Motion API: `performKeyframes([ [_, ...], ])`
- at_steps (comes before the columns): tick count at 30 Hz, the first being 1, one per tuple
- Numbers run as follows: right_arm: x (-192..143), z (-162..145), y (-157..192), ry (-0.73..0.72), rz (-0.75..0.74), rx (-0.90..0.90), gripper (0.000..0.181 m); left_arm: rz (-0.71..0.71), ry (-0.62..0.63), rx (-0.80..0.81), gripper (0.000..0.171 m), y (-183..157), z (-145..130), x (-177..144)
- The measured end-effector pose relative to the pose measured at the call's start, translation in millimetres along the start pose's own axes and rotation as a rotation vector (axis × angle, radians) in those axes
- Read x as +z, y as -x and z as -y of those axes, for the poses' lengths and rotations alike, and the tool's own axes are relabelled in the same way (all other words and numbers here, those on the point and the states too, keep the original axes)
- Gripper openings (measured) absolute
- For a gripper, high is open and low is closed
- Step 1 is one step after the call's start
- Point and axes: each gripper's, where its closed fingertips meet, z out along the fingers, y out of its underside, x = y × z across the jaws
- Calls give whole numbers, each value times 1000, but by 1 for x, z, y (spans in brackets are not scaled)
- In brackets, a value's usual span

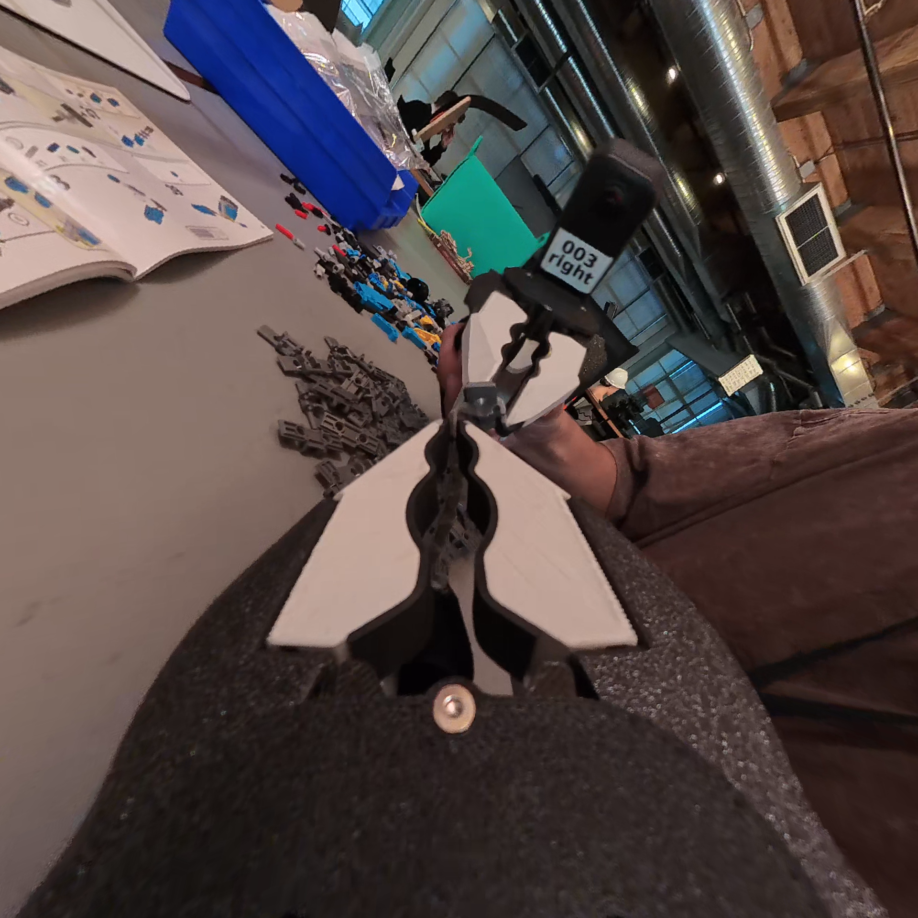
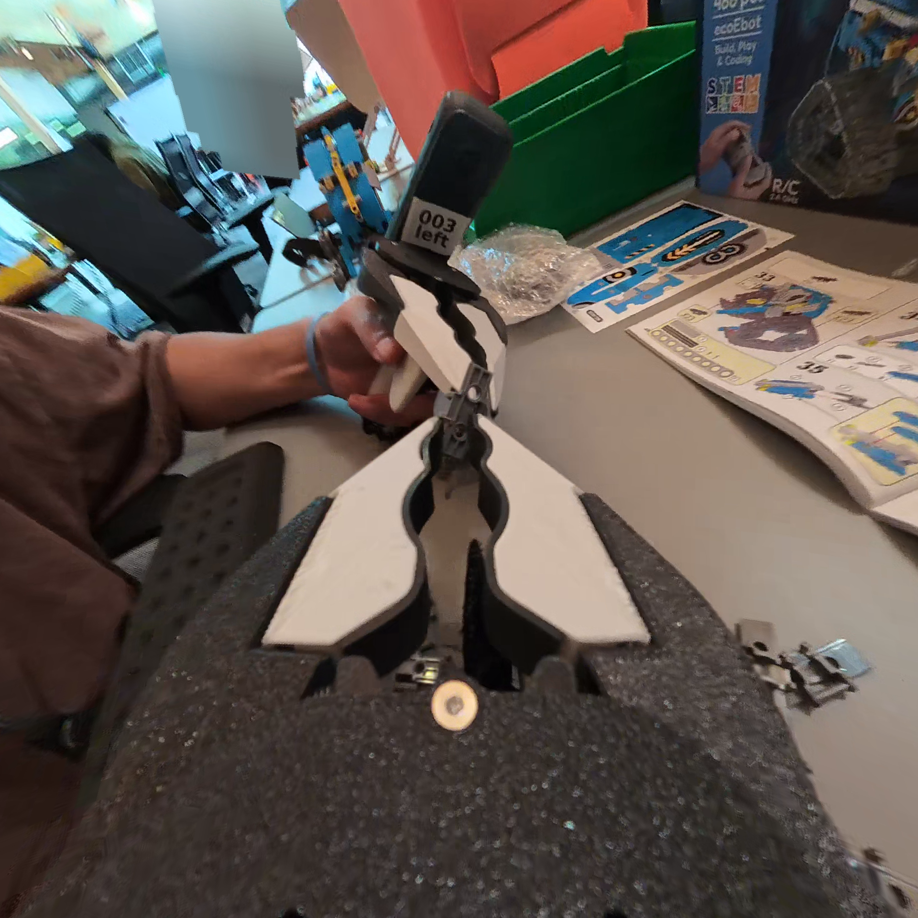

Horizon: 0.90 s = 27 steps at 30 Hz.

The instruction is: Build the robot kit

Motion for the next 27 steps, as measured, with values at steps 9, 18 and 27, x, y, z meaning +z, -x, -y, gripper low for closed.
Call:
performKeyframes([
  [9,-1,-16,-9,147,-106,-253,8,58,32,0,1,8,-6,2],
  [18,-3,-27,-23,377,-372,-507,6,186,53,72,1,21,-11,6],
  [27,-2,-27,-25,447,-449,-557,4,215,21,75,1,24,-7,3],
])
